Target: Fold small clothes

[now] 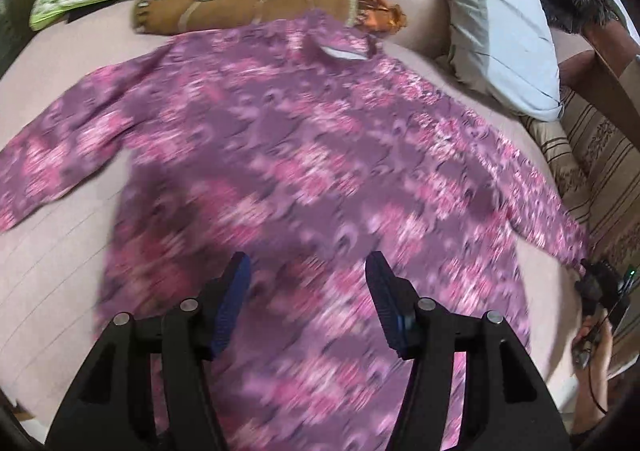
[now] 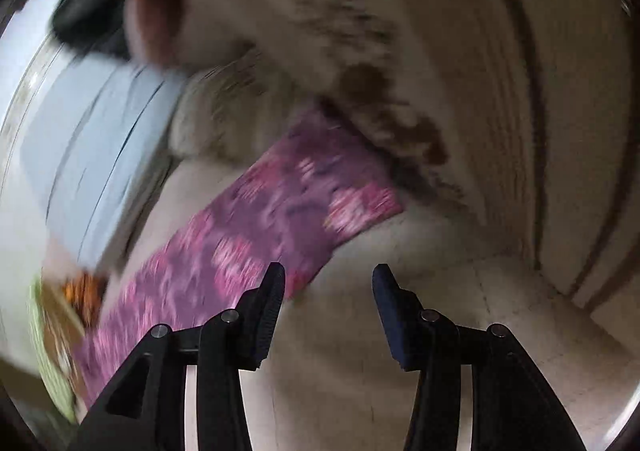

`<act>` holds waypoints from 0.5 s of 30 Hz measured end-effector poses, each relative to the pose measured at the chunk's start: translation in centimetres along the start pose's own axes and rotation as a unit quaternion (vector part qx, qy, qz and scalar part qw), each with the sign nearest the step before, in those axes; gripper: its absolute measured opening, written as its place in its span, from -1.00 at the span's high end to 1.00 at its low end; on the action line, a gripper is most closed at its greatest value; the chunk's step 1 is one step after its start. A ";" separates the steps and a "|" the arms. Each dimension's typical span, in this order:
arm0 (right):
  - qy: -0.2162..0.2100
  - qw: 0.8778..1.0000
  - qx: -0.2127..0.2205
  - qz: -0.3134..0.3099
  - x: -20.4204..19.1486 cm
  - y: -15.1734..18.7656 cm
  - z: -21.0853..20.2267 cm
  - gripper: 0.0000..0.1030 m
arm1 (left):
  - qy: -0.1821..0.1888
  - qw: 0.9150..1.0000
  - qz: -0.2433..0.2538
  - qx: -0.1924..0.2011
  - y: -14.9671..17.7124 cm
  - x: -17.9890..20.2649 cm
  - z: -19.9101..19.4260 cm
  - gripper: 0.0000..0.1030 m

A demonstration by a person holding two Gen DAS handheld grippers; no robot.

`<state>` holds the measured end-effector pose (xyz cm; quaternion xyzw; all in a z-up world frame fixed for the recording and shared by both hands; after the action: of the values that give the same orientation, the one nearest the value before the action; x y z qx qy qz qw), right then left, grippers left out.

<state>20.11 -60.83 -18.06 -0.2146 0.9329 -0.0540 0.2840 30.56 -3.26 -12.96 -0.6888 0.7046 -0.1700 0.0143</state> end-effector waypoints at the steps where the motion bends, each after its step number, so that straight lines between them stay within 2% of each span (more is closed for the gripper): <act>1: -0.004 1.000 0.009 0.016 0.1 -0.4 0.3 -0.05 | 0.004 1.000 0.003 0.001 -0.3 0.4 0.4 -0.14; 3: -0.003 0.999 0.034 0.036 -0.1 -1.2 0.7 -0.13 | 0.006 1.000 0.010 0.007 -1.1 1.0 1.0 -0.14; 4: 0.000 0.998 0.040 0.039 -0.3 -1.4 0.8 -0.25 | 0.004 1.000 0.013 0.012 -1.6 1.1 1.5 -0.14; 8: 0.052 0.997 0.062 0.013 -2.0 -2.4 2.1 -0.24 | -0.011 0.999 -0.005 0.029 -3.2 -0.2 2.8 -0.14; 9: 0.060 0.996 0.067 0.004 -2.3 -2.6 2.3 -0.16 | -0.014 0.999 -0.016 0.030 -3.5 -0.8 3.1 -0.14; 11: 0.061 0.996 0.065 0.000 -2.6 -2.6 2.8 0.65 | -0.016 0.999 -0.035 0.028 -3.8 -2.0 3.9 -0.14; 13: 0.053 0.996 0.069 -0.004 -3.0 -2.3 2.7 0.65 | -0.023 0.998 -0.048 0.021 -4.2 -3.1 4.7 -0.14; 15: 0.053 0.994 0.087 -0.035 -4.2 -1.9 1.5 0.66 | -0.016 0.998 -0.062 0.017 -4.4 -3.8 5.0 -0.14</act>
<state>24.83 -60.69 -16.74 -0.2185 0.9303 -0.1565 0.2495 36.32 -0.59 -17.35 -0.7335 0.6573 -0.1709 0.0267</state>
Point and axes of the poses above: each gripper's, at about its wrist camera, not at the fingertips, and z roughly the way its jaws point, x to its right, y to its underside, the point moved 8 cm from there along z, roughly the way its jaws point, and after that the axes turned 11 degrees about -x, right-handed, at the moved point
